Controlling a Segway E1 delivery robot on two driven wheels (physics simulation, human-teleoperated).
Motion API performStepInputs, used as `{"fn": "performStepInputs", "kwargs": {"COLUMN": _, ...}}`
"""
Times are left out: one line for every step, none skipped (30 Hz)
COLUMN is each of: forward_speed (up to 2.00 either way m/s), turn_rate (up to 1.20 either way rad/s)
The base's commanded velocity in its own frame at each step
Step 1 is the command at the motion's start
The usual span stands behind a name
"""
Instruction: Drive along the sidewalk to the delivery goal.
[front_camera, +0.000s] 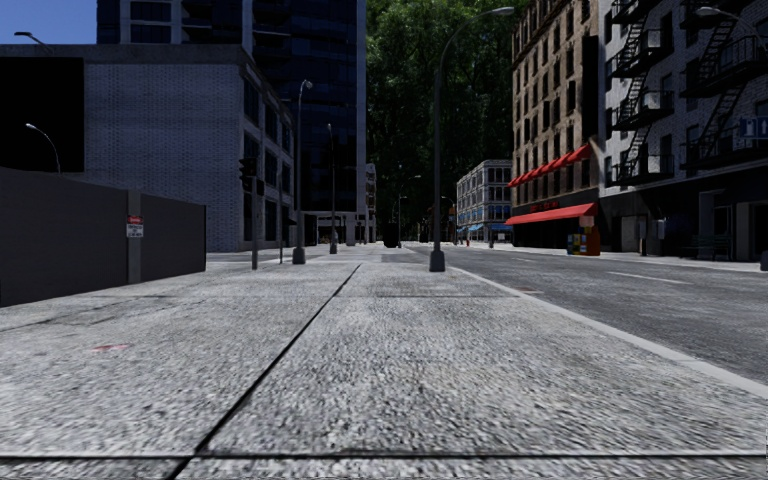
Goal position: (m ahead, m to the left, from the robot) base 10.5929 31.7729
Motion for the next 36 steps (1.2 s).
{"fn": "performStepInputs", "kwargs": {"forward_speed": 2.0, "turn_rate": 0.0}}
{"fn": "performStepInputs", "kwargs": {"forward_speed": 2.0, "turn_rate": 0.0}}
{"fn": "performStepInputs", "kwargs": {"forward_speed": 2.0, "turn_rate": 0.0}}
{"fn": "performStepInputs", "kwargs": {"forward_speed": 2.0, "turn_rate": 0.0}}
{"fn": "performStepInputs", "kwargs": {"forward_speed": 2.0, "turn_rate": 0.0}}
{"fn": "performStepInputs", "kwargs": {"forward_speed": 2.0, "turn_rate": 0.0}}
{"fn": "performStepInputs", "kwargs": {"forward_speed": 2.0, "turn_rate": 0.0}}
{"fn": "performStepInputs", "kwargs": {"forward_speed": 2.0, "turn_rate": 0.0}}
{"fn": "performStepInputs", "kwargs": {"forward_speed": 2.0, "turn_rate": 0.0}}
{"fn": "performStepInputs", "kwargs": {"forward_speed": 2.0, "turn_rate": 0.0}}
{"fn": "performStepInputs", "kwargs": {"forward_speed": 2.0, "turn_rate": 0.0}}
{"fn": "performStepInputs", "kwargs": {"forward_speed": 2.0, "turn_rate": 0.0}}
{"fn": "performStepInputs", "kwargs": {"forward_speed": 2.0, "turn_rate": 0.0}}
{"fn": "performStepInputs", "kwargs": {"forward_speed": 2.0, "turn_rate": 0.0}}
{"fn": "performStepInputs", "kwargs": {"forward_speed": 2.0, "turn_rate": 0.0}}
{"fn": "performStepInputs", "kwargs": {"forward_speed": 2.0, "turn_rate": 0.0}}
{"fn": "performStepInputs", "kwargs": {"forward_speed": 2.0, "turn_rate": 0.0}}
{"fn": "performStepInputs", "kwargs": {"forward_speed": 2.0, "turn_rate": 0.0}}
{"fn": "performStepInputs", "kwargs": {"forward_speed": 2.0, "turn_rate": 0.0}}
{"fn": "performStepInputs", "kwargs": {"forward_speed": 2.0, "turn_rate": 0.0}}
{"fn": "performStepInputs", "kwargs": {"forward_speed": 2.0, "turn_rate": 0.0}}
{"fn": "performStepInputs", "kwargs": {"forward_speed": 2.0, "turn_rate": 0.0}}
{"fn": "performStepInputs", "kwargs": {"forward_speed": 2.0, "turn_rate": 0.0}}
{"fn": "performStepInputs", "kwargs": {"forward_speed": 2.0, "turn_rate": 0.0}}
{"fn": "performStepInputs", "kwargs": {"forward_speed": 2.0, "turn_rate": 0.0}}
{"fn": "performStepInputs", "kwargs": {"forward_speed": 2.0, "turn_rate": 0.0}}
{"fn": "performStepInputs", "kwargs": {"forward_speed": 2.0, "turn_rate": 0.0}}
{"fn": "performStepInputs", "kwargs": {"forward_speed": 2.0, "turn_rate": 0.0}}
{"fn": "performStepInputs", "kwargs": {"forward_speed": 2.0, "turn_rate": 0.0}}
{"fn": "performStepInputs", "kwargs": {"forward_speed": 2.0, "turn_rate": 0.0}}
{"fn": "performStepInputs", "kwargs": {"forward_speed": 2.0, "turn_rate": 0.0}}
{"fn": "performStepInputs", "kwargs": {"forward_speed": 2.0, "turn_rate": 0.0}}
{"fn": "performStepInputs", "kwargs": {"forward_speed": 2.0, "turn_rate": 0.0}}
{"fn": "performStepInputs", "kwargs": {"forward_speed": 2.0, "turn_rate": 0.0}}
{"fn": "performStepInputs", "kwargs": {"forward_speed": 2.0, "turn_rate": 0.0}}
{"fn": "performStepInputs", "kwargs": {"forward_speed": 2.0, "turn_rate": 0.0}}
